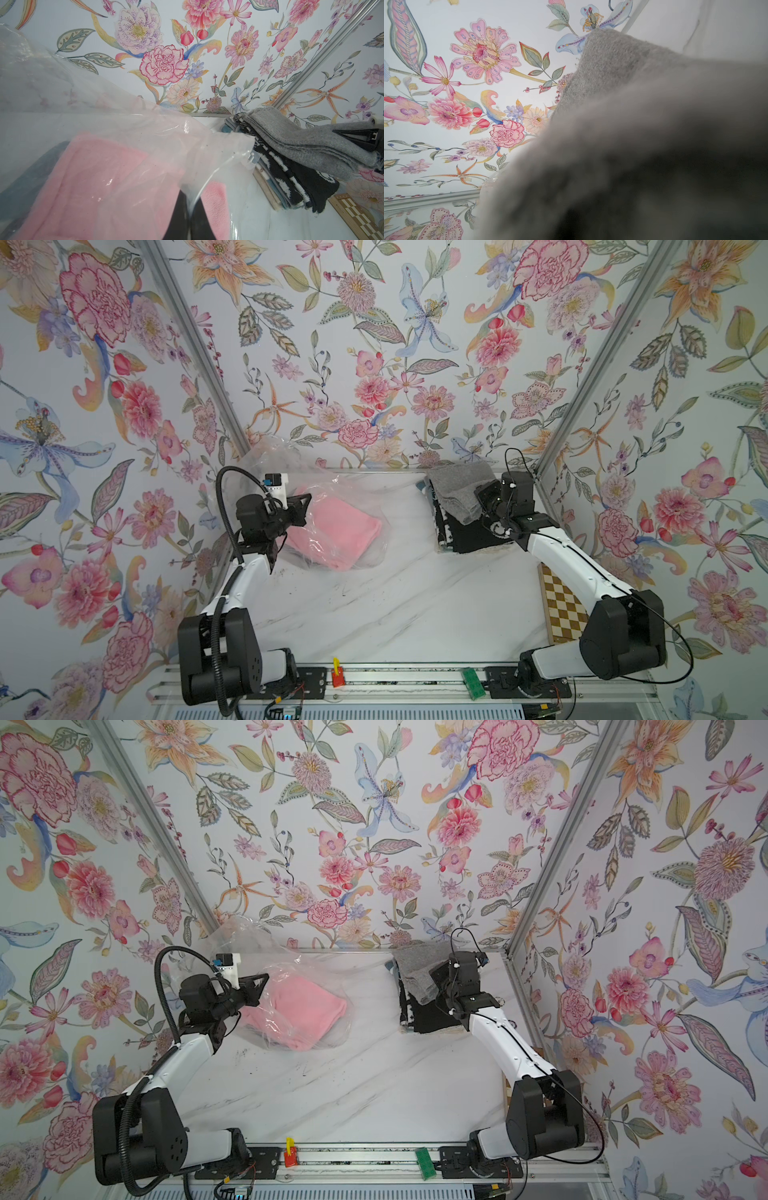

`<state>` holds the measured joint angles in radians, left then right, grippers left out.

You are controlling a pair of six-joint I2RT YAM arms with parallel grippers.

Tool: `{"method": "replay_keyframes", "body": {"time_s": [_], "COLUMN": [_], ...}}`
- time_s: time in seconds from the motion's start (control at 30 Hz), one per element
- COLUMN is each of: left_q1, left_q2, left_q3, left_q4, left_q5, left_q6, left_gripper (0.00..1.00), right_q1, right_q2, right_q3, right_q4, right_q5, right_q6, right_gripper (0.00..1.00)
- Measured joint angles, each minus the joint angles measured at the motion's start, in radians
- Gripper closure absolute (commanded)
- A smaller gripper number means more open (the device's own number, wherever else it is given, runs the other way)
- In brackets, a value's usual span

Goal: Take the blanket out of the vacuum bag
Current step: Place the blanket at the center of the board.

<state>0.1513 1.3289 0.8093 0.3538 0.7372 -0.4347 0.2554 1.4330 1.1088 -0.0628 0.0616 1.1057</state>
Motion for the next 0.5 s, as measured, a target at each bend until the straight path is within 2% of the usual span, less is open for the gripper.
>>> {"method": "replay_keyframes", "body": {"time_s": [0.23, 0.5], "left_q1": [0.0, 0.001], "left_q2": [0.0, 0.001], "left_q3": [0.0, 0.0], "left_q4": [-0.001, -0.001], "left_q5": [0.0, 0.0], "left_q6": [0.0, 0.0], "left_gripper": [0.98, 0.98], "right_q1": [0.017, 0.049], "right_q2": [-0.01, -0.014], "right_q3": [-0.011, -0.002], "right_q4": [-0.064, -0.193], "right_q5": [0.022, 0.09], "right_q6": [0.047, 0.1], "right_gripper": [0.97, 0.9]}}
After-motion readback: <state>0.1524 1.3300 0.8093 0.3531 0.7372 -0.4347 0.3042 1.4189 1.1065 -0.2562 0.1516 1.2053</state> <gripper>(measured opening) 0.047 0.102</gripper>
